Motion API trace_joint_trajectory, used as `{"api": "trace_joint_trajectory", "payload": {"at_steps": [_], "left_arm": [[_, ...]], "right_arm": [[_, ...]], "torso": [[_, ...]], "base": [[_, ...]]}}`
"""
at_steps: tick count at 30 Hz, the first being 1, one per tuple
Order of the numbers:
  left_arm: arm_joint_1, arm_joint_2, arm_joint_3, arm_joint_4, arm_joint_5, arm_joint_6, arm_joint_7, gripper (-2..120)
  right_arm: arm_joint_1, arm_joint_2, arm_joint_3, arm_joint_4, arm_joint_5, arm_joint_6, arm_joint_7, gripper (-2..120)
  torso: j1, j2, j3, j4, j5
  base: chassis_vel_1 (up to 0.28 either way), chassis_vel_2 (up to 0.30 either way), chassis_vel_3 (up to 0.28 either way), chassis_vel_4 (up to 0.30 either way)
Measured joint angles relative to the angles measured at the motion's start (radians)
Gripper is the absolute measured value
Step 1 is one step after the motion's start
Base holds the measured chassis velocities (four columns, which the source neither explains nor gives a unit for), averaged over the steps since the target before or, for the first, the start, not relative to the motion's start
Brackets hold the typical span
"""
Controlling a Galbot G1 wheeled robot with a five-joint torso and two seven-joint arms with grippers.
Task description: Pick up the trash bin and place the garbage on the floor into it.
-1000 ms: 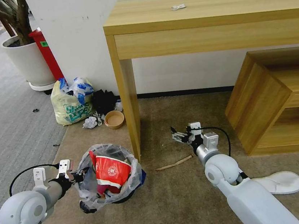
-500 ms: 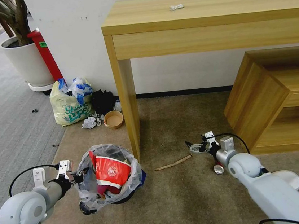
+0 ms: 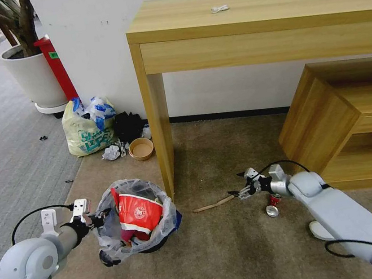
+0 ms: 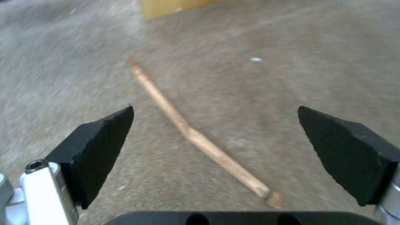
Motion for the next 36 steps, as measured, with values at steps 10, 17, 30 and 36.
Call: {"api": "trace_joint_trajectory", "payload": {"at_steps": [10,17,30,36], "left_arm": [[0.003,-0.01,0.006,-0.014,0.002,0.0,-0.006,0],[0.011,-0.011,0.006,-0.028,0.005,0.0,-0.011,0],[0.025,-0.019,0.017,-0.046,0.004,0.0,-0.02,0],[0.034,-0.026,0.013,-0.055,0.008,0.0,-0.02,0]], "right_arm": [[0.13,0.065,-0.173,-0.124,-0.052,-0.018,-0.11,100],[0.236,0.083,-0.27,-0.156,-0.078,-0.098,-0.213,100],[0.262,0.166,-0.324,-0.213,-0.149,-0.135,-0.216,100],[0.235,0.182,-0.324,-0.21,-0.191,-0.135,-0.213,95]], "torso": [[0.0,0.0,0.0,0.0,0.0003],[0.0,0.0,0.0,0.0,-0.0002],[0.0,0.0,0.0,0.0001,-0.0001],[0.0,0.0,0.0,-0.0003,0.0]], "base": [[0.0,0.0,0.0,0.0],[0.0,0.0,0.0,0.0],[0.0,0.0,0.0,0.0],[0.0,0.0,0.0,0.0]]}}
